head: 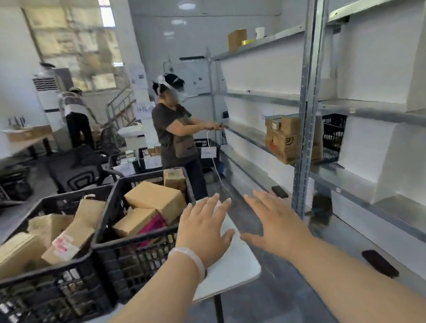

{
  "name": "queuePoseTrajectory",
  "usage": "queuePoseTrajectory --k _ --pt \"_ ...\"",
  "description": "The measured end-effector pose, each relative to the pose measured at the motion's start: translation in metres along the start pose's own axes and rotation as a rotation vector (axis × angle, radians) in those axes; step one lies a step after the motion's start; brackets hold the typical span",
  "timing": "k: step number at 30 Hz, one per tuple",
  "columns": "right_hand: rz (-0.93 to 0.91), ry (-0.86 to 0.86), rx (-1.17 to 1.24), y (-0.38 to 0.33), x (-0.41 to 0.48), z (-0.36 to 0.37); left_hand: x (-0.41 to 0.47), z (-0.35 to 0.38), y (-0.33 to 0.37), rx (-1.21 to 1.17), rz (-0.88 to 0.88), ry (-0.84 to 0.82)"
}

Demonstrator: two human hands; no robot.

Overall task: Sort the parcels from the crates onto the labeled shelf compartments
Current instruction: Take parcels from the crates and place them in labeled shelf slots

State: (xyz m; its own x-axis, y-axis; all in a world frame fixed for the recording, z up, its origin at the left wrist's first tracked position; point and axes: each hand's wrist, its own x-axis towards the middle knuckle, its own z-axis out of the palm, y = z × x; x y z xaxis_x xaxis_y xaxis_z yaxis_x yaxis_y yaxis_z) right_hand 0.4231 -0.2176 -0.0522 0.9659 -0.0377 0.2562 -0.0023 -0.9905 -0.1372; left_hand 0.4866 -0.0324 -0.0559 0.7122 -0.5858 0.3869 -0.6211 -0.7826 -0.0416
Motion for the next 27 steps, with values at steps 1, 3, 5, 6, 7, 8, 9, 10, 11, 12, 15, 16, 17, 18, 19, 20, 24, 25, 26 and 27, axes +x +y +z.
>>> queuePoseTrajectory --k 1,3,5,6,7,8,9,10,11,12,15,16,17,18,19,20,24,25,26,27 --pt "-0.029 -0.01 0.01 -0.001 0.015 0.005 0.003 0.002 -0.008 0.003 -0.041 0.003" --pt "-0.07 -0.022 0.04 -0.007 0.04 0.019 0.005 0.009 -0.026 0.015 -0.113 -0.025" --pt "-0.12 -0.034 0.059 -0.016 0.061 0.034 0.001 0.019 -0.044 0.027 -0.179 -0.066" --pt "-0.149 -0.047 0.063 -0.021 0.071 0.043 0.0 0.023 -0.054 0.03 -0.211 -0.081" --pt "-0.173 -0.063 0.069 -0.026 0.081 0.05 0.0 0.027 -0.065 0.03 -0.244 -0.09" --pt "-0.192 -0.079 0.077 -0.031 0.092 0.058 0.001 0.03 -0.076 0.026 -0.276 -0.09" --pt "-0.21 -0.09 0.081 -0.036 0.104 0.065 0.005 0.033 -0.089 0.018 -0.309 -0.084" --pt "-0.226 -0.097 0.084 -0.042 0.117 0.071 0.009 0.037 -0.103 0.001 -0.341 -0.078" --pt "-0.238 -0.098 0.09 -0.048 0.13 0.077 0.015 0.041 -0.117 -0.017 -0.369 -0.074" --pt "-0.242 -0.1 0.098 -0.054 0.144 0.083 0.02 0.047 -0.132 -0.033 -0.394 -0.076" --pt "-0.231 -0.122 0.111 -0.074 0.186 0.101 0.038 0.071 -0.174 -0.088 -0.444 -0.118" --pt "-0.227 -0.136 0.103 -0.08 0.2 0.108 0.045 0.079 -0.188 -0.105 -0.456 -0.139" --pt "-0.221 -0.147 0.094 -0.085 0.216 0.116 0.052 0.088 -0.203 -0.12 -0.467 -0.16" --pt "-0.212 -0.153 0.088 -0.089 0.233 0.124 0.059 0.097 -0.218 -0.133 -0.478 -0.183" --pt "-0.195 -0.158 0.09 -0.093 0.25 0.132 0.067 0.104 -0.232 -0.149 -0.487 -0.205" --pt "-0.172 -0.161 0.1 -0.097 0.267 0.14 0.073 0.111 -0.245 -0.168 -0.498 -0.227" --pt "-0.123 -0.141 0.106 -0.111 0.323 0.166 0.099 0.128 -0.291 -0.227 -0.548 -0.283" --pt "-0.113 -0.156 0.1 -0.114 0.333 0.173 0.106 0.133 -0.3 -0.238 -0.552 -0.306" --pt "-0.103 -0.186 0.092 -0.116 0.341 0.179 0.113 0.138 -0.307 -0.251 -0.554 -0.337" --pt "-0.1 -0.22 0.079 -0.118 0.347 0.185 0.12 0.145 -0.314 -0.266 -0.559 -0.375"
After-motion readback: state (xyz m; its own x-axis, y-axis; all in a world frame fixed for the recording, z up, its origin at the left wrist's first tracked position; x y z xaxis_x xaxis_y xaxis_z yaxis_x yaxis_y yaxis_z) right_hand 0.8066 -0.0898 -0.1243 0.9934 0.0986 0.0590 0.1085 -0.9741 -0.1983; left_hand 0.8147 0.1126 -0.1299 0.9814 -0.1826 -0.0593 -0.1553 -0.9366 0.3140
